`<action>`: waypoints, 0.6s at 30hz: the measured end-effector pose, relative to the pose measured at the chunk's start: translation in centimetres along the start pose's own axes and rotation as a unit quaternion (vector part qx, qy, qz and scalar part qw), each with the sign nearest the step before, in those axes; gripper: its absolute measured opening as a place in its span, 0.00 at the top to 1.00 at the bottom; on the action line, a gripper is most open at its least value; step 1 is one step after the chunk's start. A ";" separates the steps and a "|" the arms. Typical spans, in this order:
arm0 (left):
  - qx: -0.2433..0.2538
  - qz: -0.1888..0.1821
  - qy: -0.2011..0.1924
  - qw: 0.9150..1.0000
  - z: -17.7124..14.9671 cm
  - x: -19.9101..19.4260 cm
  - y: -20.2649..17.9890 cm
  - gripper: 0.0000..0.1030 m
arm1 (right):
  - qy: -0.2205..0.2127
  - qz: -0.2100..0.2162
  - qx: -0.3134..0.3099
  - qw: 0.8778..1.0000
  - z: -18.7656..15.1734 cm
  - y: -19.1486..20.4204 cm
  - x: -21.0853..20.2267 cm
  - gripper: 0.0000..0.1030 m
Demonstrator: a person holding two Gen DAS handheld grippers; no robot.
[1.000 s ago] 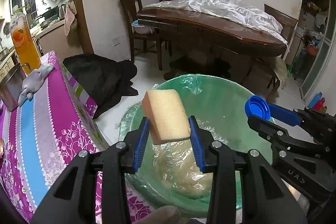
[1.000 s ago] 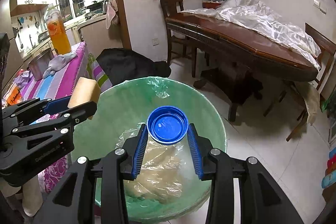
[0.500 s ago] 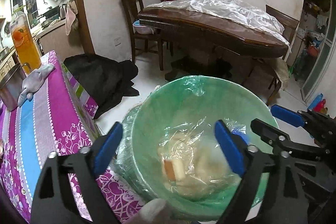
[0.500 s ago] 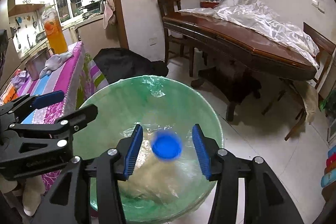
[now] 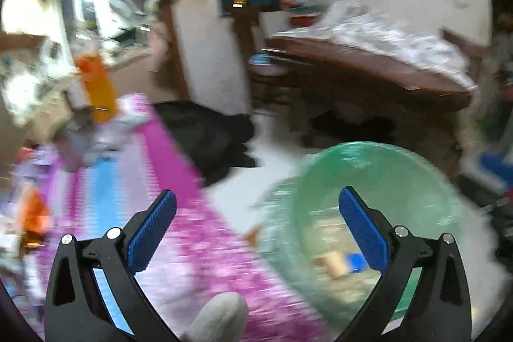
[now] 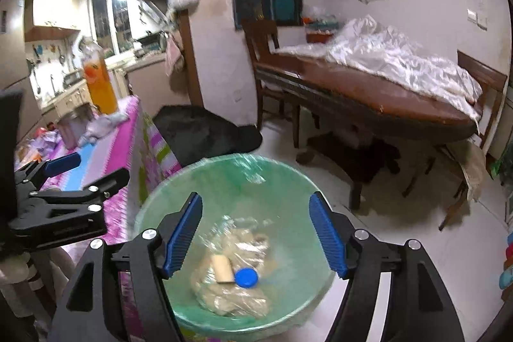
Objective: Collect trash
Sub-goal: 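Move both tools back over the table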
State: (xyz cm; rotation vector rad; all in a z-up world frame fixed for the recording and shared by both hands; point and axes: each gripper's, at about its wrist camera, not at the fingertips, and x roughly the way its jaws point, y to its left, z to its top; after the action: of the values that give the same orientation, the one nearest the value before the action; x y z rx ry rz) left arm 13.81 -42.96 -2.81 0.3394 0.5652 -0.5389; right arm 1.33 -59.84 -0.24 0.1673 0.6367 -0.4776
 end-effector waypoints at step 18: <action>-0.170 0.156 0.018 0.973 -7.6 -9.8 24.6 0.05 | -0.036 0.190 -0.130 0.973 2.1 21.3 -4.0 0.23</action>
State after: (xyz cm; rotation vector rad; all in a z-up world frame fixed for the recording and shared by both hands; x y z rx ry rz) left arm 17.61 -15.90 0.79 0.1076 0.6133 -0.1272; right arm 9.82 -40.24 3.96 0.0207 0.5737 -0.0289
